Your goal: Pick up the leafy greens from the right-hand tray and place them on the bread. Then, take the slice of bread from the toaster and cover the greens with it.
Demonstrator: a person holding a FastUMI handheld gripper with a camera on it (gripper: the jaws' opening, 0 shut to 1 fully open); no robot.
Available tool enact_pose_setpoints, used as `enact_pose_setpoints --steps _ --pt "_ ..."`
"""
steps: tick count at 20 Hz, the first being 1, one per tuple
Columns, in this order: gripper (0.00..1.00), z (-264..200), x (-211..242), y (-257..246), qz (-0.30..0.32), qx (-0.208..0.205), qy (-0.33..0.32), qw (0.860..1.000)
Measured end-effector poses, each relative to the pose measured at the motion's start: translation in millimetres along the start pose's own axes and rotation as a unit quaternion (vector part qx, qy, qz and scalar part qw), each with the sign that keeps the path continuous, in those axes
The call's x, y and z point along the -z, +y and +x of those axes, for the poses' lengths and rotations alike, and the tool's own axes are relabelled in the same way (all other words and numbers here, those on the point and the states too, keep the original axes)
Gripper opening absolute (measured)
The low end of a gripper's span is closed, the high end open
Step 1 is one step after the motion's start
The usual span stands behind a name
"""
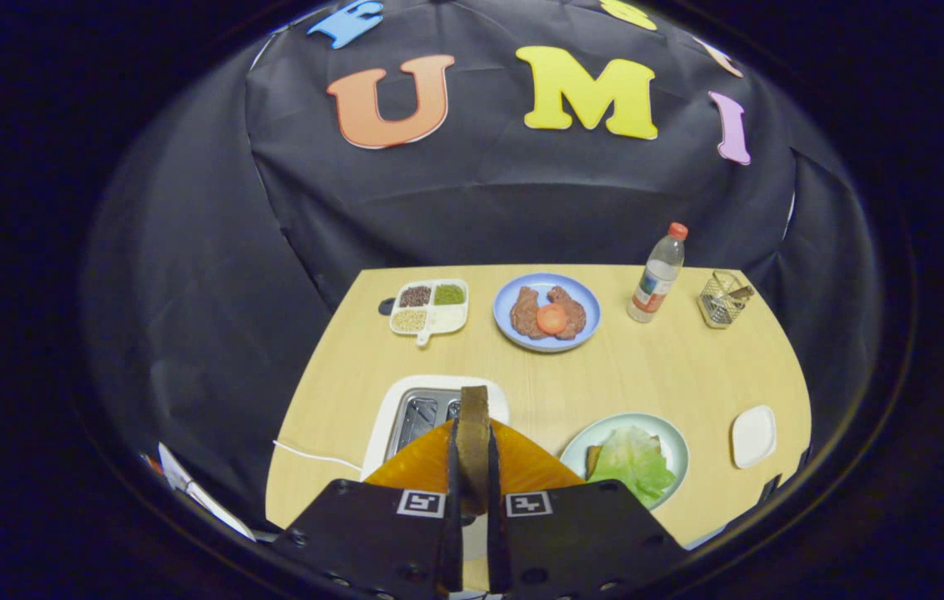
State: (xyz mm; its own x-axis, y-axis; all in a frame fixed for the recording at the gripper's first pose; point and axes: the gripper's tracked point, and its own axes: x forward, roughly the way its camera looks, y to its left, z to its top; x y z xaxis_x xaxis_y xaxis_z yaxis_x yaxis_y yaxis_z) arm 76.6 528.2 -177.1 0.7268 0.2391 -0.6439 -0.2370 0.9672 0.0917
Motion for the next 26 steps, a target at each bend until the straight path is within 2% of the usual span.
enact_pose_setpoints --steps 4,7,13,17,21,24,26 --pt "0.12 -24 -23 -23 0.019 -0.022 -0.032 0.999" --pt "0.12 -20 -24 -52 0.04 -0.027 -0.037 0.998" --pt "0.12 22 19 -133 0.101 0.037 0.018 0.994" --pt "0.12 47 47 -167 0.137 0.059 0.049 0.988" --pt "0.12 64 63 -174 0.158 0.052 0.061 0.984" --pt "0.11 71 73 -176 0.149 0.041 0.061 0.986" --pt "0.11 78 84 -184 0.14 0.048 0.066 0.987"
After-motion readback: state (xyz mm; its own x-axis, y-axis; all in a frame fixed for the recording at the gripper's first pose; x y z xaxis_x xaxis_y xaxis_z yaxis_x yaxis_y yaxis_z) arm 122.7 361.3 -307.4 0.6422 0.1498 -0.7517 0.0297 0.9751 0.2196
